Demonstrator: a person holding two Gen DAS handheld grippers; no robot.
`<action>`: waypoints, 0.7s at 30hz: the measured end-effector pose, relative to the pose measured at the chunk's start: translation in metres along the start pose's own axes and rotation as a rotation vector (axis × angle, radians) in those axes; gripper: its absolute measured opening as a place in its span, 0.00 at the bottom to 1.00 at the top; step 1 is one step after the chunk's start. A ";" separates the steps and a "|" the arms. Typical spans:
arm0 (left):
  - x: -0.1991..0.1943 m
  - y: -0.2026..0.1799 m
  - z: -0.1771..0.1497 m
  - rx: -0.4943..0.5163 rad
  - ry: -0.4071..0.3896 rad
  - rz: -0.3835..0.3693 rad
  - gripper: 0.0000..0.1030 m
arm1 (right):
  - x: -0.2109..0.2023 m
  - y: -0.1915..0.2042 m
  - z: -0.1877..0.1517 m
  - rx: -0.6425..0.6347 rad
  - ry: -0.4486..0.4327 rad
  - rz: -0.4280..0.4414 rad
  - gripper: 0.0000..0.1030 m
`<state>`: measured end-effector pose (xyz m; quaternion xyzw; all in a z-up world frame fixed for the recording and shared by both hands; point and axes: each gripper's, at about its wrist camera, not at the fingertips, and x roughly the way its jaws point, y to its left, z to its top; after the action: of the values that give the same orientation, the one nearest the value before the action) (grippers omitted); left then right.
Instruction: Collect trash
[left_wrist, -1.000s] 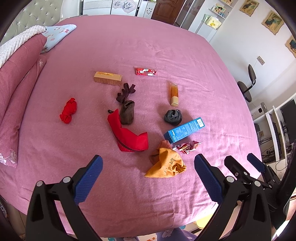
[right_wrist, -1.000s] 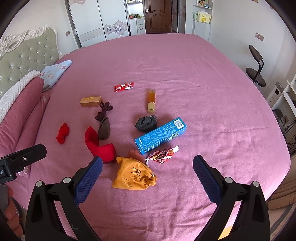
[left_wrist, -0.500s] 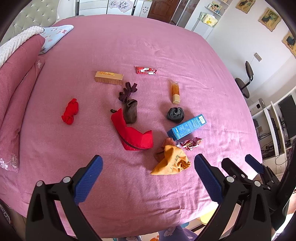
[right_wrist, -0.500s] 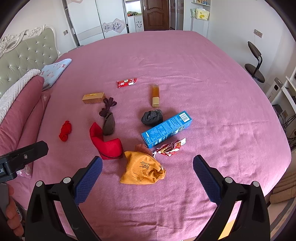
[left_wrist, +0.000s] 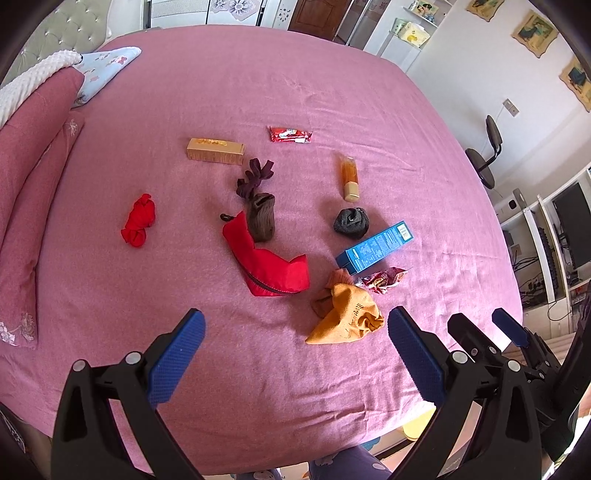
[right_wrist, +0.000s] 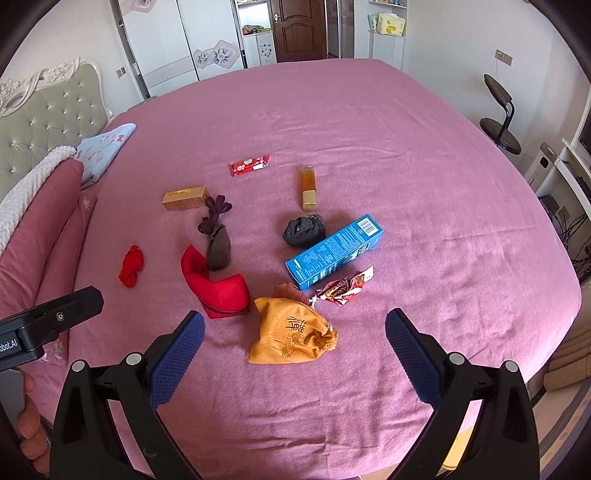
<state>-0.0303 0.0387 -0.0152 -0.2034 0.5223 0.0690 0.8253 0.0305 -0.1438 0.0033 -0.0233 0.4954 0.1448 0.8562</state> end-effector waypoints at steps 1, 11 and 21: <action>0.001 0.000 0.001 -0.002 0.001 0.002 0.96 | 0.000 0.000 0.001 -0.002 -0.001 0.003 0.92; 0.014 -0.005 0.013 -0.056 0.013 0.023 0.96 | 0.020 -0.007 0.023 -0.035 0.018 0.043 0.92; 0.038 -0.006 0.026 -0.115 0.052 0.041 0.96 | 0.052 -0.013 0.040 -0.076 0.069 0.076 0.92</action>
<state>0.0102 0.0398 -0.0379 -0.2416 0.5428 0.1106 0.7967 0.0916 -0.1368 -0.0227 -0.0419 0.5193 0.1949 0.8310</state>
